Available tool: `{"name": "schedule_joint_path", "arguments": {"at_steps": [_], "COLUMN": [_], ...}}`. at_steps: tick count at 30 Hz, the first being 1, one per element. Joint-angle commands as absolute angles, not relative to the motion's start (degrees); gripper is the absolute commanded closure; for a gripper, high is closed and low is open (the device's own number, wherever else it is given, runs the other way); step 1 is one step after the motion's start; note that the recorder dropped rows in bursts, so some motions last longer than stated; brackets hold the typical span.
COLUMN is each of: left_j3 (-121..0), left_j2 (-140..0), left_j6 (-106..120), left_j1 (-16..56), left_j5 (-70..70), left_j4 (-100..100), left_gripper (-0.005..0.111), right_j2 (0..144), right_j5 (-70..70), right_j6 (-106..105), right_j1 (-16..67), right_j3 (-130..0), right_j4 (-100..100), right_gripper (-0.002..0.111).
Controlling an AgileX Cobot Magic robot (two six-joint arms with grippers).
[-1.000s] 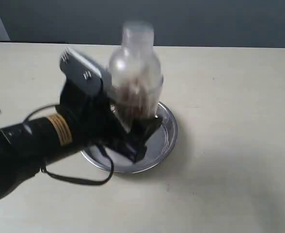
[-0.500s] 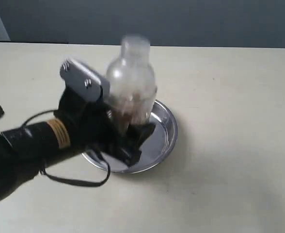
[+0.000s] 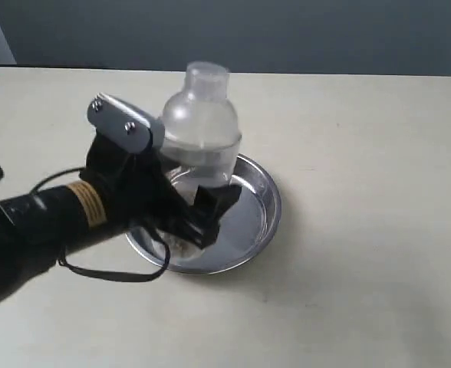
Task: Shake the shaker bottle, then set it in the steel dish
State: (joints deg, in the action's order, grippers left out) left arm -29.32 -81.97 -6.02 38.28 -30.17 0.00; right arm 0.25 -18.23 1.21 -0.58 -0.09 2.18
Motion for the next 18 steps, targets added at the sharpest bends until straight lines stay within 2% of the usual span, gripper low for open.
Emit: {"name": "schedule_joint_path", "arguments": {"at_steps": [1, 4, 7, 14, 18], "left_j3": [-44.9, -43.5, -31.4, -44.3, -41.4], "left_j2": [-65.5, -66.3, -79.2, -65.8, -68.6], "left_j6": [-8.4, -7.5, -7.7, -6.6, -3.3], "left_j1": [38.4, 38.4, 38.4, 39.6, 39.6], "left_j5": [-28.5, -16.8, -27.2, -21.9, -18.8], "left_j4": [8.4, 8.4, 0.0, 6.7, 2.4], "left_gripper": [0.106, 0.106, 0.106, 0.106, 0.106], "right_j2": [0.0, 0.0, 0.0, 0.0, 0.0], "right_j5": [-17.6, -17.6, -17.6, -17.6, -17.6], "right_j6": [1.1, 1.1, 1.1, 1.1, 1.1], "right_j1": [-0.5, -0.5, -0.5, -0.5, -0.5], "right_j3": [0.0, 0.0, 0.0, 0.0, 0.0], "right_j4": [2.0, 2.0, 2.0, 2.0, 2.0], "right_gripper": [0.109, 0.109, 0.109, 0.109, 0.109]}}
